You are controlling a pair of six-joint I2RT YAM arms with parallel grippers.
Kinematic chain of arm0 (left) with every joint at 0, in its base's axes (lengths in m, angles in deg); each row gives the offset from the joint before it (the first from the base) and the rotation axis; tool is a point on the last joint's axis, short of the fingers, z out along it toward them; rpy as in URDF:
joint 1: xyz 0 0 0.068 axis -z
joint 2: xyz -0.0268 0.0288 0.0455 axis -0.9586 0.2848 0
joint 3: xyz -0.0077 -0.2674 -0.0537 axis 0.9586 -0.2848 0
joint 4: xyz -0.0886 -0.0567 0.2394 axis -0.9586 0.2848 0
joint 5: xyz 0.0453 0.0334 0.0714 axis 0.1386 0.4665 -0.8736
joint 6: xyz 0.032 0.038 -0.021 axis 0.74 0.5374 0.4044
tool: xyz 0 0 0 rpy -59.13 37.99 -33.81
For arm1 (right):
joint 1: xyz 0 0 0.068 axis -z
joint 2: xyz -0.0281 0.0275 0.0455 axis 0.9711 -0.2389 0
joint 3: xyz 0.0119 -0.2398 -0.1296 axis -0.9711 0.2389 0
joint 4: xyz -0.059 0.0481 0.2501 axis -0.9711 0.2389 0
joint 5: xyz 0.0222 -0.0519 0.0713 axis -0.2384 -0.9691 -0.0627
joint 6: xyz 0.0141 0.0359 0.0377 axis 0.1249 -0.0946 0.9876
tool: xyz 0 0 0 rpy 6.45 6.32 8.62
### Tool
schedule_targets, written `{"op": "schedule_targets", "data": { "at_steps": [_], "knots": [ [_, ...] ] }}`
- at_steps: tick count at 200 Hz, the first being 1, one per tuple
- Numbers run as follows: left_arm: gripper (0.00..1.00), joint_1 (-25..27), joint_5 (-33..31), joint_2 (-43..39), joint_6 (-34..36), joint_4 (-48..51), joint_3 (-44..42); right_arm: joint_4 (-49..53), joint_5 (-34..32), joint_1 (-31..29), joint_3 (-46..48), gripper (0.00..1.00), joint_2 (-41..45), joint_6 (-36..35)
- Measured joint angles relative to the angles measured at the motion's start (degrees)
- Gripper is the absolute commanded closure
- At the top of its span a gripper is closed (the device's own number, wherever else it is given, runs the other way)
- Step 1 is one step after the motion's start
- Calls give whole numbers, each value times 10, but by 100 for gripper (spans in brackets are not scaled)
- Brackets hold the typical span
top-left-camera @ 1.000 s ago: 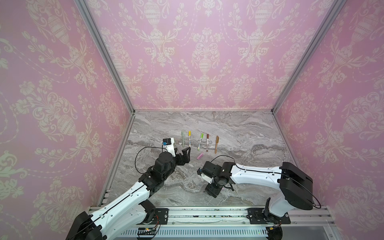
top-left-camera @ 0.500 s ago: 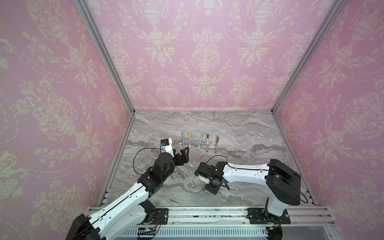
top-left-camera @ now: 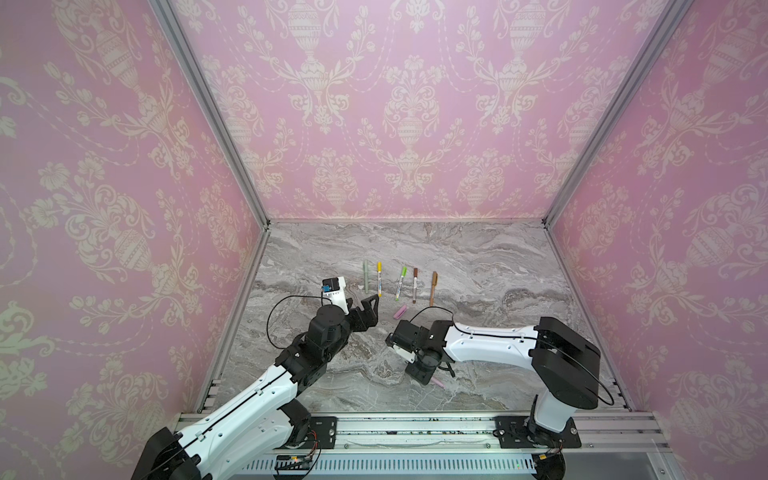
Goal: Insert the pens into the pen caps
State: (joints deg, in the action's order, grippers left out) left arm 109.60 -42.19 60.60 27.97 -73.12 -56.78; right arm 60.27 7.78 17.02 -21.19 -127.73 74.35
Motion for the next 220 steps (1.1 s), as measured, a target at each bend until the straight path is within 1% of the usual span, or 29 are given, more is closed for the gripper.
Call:
{"op": "schedule_targets", "data": {
  "at_steps": [13,33,53,74,94,114,138,162,167,187,205,220],
  "knots": [
    [10,0,22,2,13,0,3,-23,16,31,13,93,42,19],
    [11,0,65,11,32,-9,12,-71,49,94,36,94,136,64],
    [11,0,132,27,45,-33,21,-136,89,155,62,97,225,124],
    [15,0,225,65,47,-72,33,-197,132,199,85,98,282,193],
    [16,0,303,116,38,-110,43,-235,162,215,89,99,296,245],
    [17,2,355,160,25,-140,45,-264,183,216,89,100,296,285],
    [18,9,391,192,14,-161,49,-291,198,216,89,100,296,315],
    [24,17,412,209,9,-177,61,-311,207,216,89,100,295,334],
    [26,19,414,211,7,-181,63,-316,209,216,89,100,295,338],
    [41,22,421,218,0,-193,72,-329,216,216,89,100,293,346],
    [63,24,424,221,-2,-200,73,-336,217,216,89,100,291,348],
    [79,24,425,221,-4,-201,74,-336,216,216,89,100,291,348]
  ]
}}
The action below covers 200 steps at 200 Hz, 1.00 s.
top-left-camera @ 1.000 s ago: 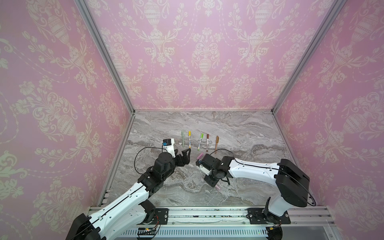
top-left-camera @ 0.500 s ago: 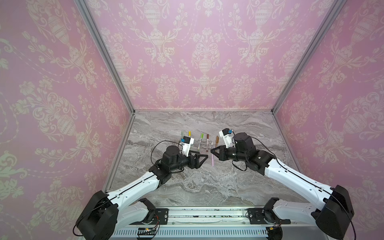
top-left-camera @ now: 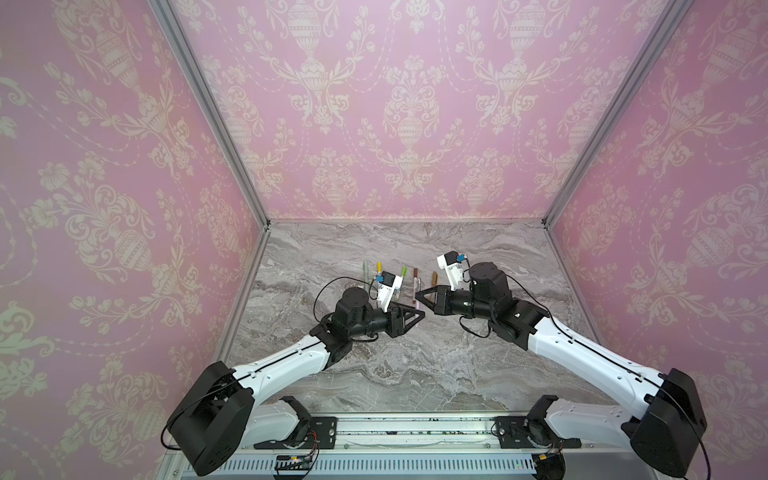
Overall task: Insert the pens into the pen caps
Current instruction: 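Lift the pink pen upright toward left gripper and close left gripper on it, then release the pen with right gripper and grasp the pink cap on the table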
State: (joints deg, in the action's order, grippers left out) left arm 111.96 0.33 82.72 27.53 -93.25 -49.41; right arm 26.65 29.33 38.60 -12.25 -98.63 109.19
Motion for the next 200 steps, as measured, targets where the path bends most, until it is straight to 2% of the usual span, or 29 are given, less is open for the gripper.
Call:
{"op": "schedule_targets", "data": {
  "at_steps": [24,49,61,74,85,116,135,152,172,184,200],
  "knots": [
    [92,3,-4,-2,7,2,1,1,-7,0,0,99,0,-1],
    [99,7,-23,-16,19,23,1,4,-11,-1,0,84,0,-7],
    [100,11,-42,-26,29,42,2,11,-12,-1,-3,72,-1,-11],
    [100,9,-97,-45,37,85,2,32,-24,-1,-9,60,-1,-18],
    [100,7,-151,-60,43,125,3,55,-37,0,-21,54,-7,-26],
    [100,5,-334,-89,54,250,7,136,-81,-2,-82,47,-75,-31],
    [100,2,-403,-94,56,299,7,196,-117,-14,-138,43,-146,-41],
    [100,-1,-440,-98,56,321,7,238,-155,-38,-193,38,-210,-78],
    [100,-1,-459,-114,56,326,0,266,-181,-76,-246,29,-273,-161],
    [100,-2,-467,-131,56,325,-9,278,-183,-92,-270,23,-303,-212],
    [100,-3,-475,-157,56,325,-26,303,-181,-102,-313,22,-349,-278]
  ]
}}
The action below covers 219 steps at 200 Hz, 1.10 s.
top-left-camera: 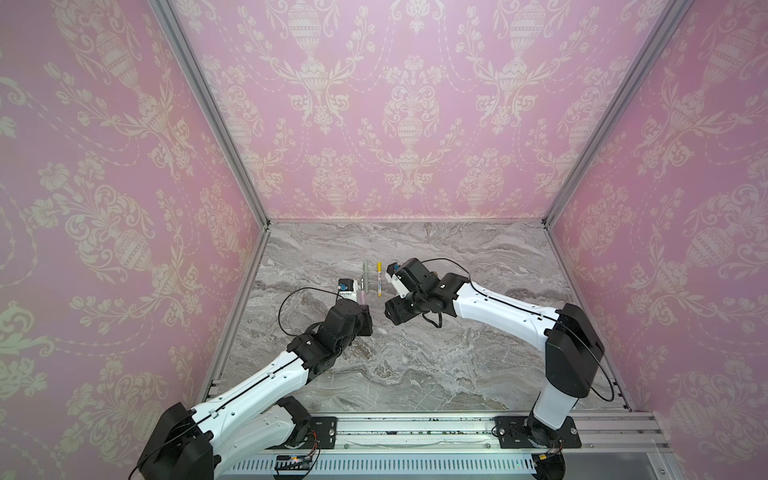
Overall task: Insert the pens into the pen caps
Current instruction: 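Release the pen with right gripper and grasp the pink cap on the table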
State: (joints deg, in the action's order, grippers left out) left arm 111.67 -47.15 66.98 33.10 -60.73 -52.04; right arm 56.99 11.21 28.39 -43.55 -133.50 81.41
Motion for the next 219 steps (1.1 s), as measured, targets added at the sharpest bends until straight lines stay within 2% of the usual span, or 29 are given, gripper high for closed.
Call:
{"op": "schedule_targets", "data": {
  "at_steps": [35,83,139,219],
  "knots": [
    [100,-12,-10,-48,0,-3,-33,58,2,4,-129,22,-123,-87],
    [100,-44,-10,-80,0,-2,-48,103,8,12,-192,23,-208,-113],
    [100,-85,6,-82,0,-4,-54,119,22,28,-208,23,-229,-112],
    [100,-88,23,-68,0,-4,-55,116,40,37,-175,24,-228,-104]
  ]
}}
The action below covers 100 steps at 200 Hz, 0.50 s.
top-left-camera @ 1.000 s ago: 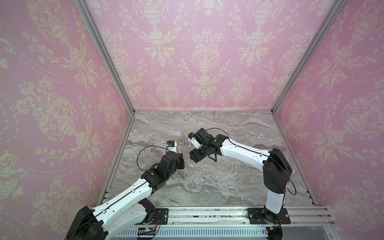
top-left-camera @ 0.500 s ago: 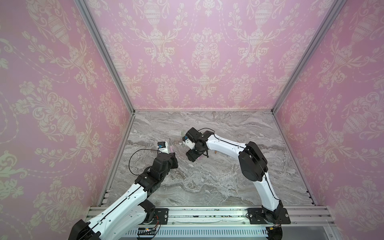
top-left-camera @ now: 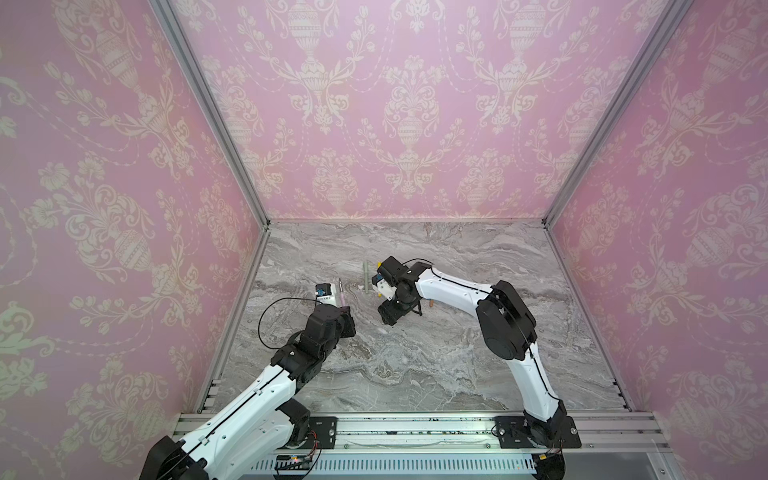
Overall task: Insert the pens into the pen caps
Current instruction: 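Release the pen with right gripper and grasp the pink cap on the table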
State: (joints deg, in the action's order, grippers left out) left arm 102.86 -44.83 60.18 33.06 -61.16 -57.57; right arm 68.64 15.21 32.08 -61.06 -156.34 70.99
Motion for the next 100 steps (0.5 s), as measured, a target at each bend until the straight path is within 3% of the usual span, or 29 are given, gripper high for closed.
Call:
{"op": "schedule_targets", "data": {
  "at_steps": [55,100],
  "knots": [
    [100,0,2,0,0,0,0,-17,12,0,26,29,10,3],
    [100,0,2,0,-2,0,0,-28,11,0,73,41,38,9]
  ]
}}
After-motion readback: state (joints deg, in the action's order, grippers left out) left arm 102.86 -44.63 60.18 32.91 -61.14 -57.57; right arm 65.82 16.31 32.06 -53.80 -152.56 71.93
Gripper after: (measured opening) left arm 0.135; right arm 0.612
